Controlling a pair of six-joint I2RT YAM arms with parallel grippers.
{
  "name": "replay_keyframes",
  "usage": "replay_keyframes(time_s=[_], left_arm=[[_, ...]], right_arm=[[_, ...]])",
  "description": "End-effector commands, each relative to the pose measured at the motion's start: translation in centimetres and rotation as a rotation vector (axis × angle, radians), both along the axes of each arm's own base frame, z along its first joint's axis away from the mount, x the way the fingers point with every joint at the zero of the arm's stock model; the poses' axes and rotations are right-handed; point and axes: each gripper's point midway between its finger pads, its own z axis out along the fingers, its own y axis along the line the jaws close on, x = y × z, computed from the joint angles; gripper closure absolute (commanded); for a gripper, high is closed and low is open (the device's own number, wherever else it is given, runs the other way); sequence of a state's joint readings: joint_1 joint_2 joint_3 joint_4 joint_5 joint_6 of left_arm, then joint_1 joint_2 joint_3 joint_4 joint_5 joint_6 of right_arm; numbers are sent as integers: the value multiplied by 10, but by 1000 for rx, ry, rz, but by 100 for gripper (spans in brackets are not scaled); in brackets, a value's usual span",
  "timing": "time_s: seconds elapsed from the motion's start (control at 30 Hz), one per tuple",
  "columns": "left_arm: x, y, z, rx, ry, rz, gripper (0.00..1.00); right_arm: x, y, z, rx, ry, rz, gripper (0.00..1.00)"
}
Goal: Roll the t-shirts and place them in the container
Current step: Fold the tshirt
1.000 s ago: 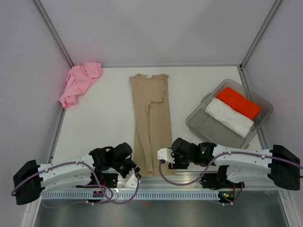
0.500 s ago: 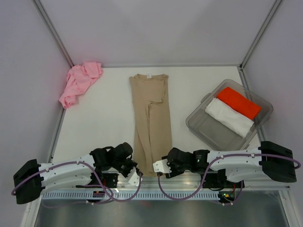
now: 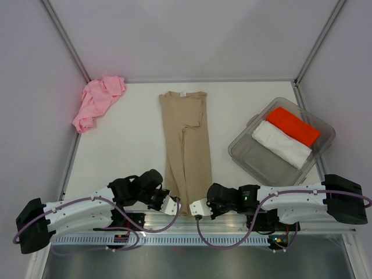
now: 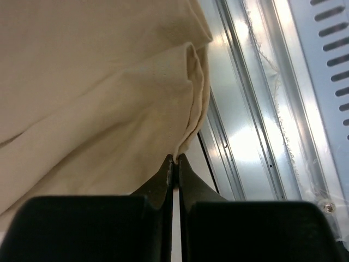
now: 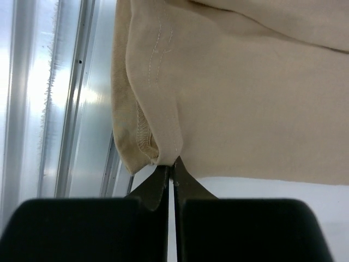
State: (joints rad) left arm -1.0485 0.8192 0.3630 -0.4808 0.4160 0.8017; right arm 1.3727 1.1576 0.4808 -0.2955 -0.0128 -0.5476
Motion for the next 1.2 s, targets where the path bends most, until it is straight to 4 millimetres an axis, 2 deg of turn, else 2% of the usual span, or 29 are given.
replay_keyframes(time_s=[0.0,0.13,0.23,0.27,0.33,0.47,0.53,0.63,0.7,0.8,0.87,0.9,0.93,1.0,1.03,1.17], left_arm=[[6,-9,30,-40,103,122,98],[13,-9,39,-37,180,184,98],[28,-6,39,-29,226,251,98],[39,-4,41,-42,229,290,98],[51,-1,41,-47,254,338,98],[69,2,43,-40,255,402,98],[78,5,42,-39,259,443,98],[88,6,45,-45,261,494,98],[89,5,49,-54,257,493,98],[74,5,55,-62,273,414,98],[56,11,50,-42,294,354,98],[45,11,53,-58,302,309,98],[29,13,47,-36,305,235,98],[12,13,47,-32,291,155,97],[-2,11,43,-10,281,89,97],[-20,9,39,19,255,-5,93]], right_arm=[[-8,4,12,50,24,35,100],[1,8,28,107,46,-36,100],[10,12,40,142,108,-80,100],[15,13,43,151,135,-104,100],[20,11,42,137,166,-130,100],[43,7,33,100,228,-271,100],[47,9,32,91,273,-295,100],[60,6,25,65,308,-357,100],[67,7,28,83,322,-389,100],[69,7,31,105,343,-388,100],[62,8,32,101,367,-350,100],[59,5,30,83,378,-336,100],[56,4,26,61,371,-299,100],[53,0,20,13,346,-269,100],[46,1,14,-23,327,-219,100],[29,1,3,-73,286,-122,100]])
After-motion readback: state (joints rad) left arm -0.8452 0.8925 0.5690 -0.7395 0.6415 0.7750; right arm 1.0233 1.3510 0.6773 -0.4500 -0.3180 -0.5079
